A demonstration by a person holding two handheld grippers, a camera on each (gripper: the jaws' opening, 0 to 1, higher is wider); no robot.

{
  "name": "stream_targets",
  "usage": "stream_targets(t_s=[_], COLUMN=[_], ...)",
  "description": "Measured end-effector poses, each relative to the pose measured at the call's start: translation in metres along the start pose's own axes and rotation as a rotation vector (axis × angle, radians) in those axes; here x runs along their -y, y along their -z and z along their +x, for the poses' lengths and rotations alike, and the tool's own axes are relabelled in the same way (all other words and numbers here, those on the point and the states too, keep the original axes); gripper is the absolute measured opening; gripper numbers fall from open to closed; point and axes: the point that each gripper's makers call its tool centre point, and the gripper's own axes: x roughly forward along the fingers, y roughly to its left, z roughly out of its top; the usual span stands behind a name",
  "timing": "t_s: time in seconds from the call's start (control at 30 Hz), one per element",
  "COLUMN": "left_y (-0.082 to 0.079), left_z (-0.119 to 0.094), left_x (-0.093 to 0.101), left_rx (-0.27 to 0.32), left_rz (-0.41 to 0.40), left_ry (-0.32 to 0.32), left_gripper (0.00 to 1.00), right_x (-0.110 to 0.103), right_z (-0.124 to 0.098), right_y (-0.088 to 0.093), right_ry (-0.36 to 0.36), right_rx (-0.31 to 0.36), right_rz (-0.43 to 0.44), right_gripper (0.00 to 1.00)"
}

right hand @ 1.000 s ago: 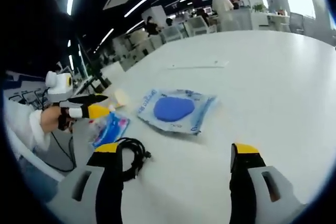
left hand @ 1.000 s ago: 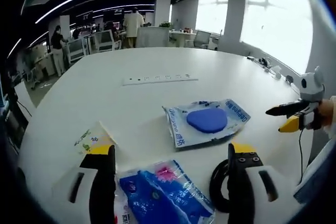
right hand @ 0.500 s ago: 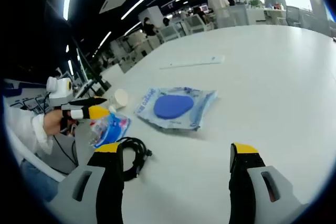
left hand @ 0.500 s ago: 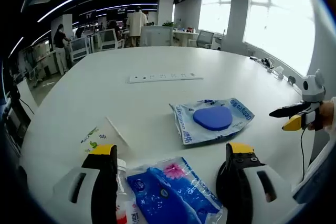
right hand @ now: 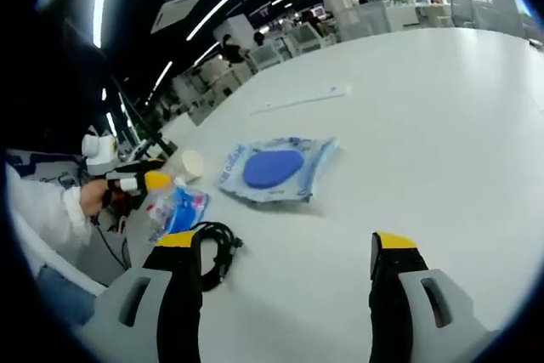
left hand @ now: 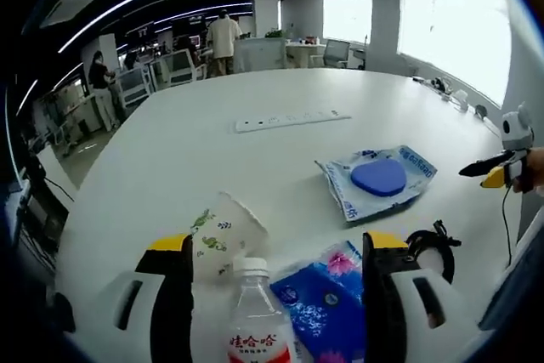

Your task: Arrange the tabletop items into an orderly group along one side of the table until the central work area is clear of visible clutter.

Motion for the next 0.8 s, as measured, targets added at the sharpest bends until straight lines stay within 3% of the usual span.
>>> stream_targets(t_s=[0.47,0.57,0.8], left_y=[-0.002,-0.001,0.003], left_z=[0.018,0.024,0.032], left_x=[-0.035,-0.040,-0.040], left_rx=[-0.087,-0.111,-0.151], left_rz=[0.062,0.098,0.101], left_ry=[-0.028,-0.026,-0.006], left_gripper=[0.79,0.76,0.75], right_x=[0.010,0.012,0.015], right_z=[-0.015,-0.018,-0.019], right_y=[0.012,0.011,0.012], right_ry=[0.035,0.044,0.053], right_rx=[-0.004,-0.003,-0.002], right_rz=[0.038,0.037,0.058], right_gripper=[0.78,0.78,0.78])
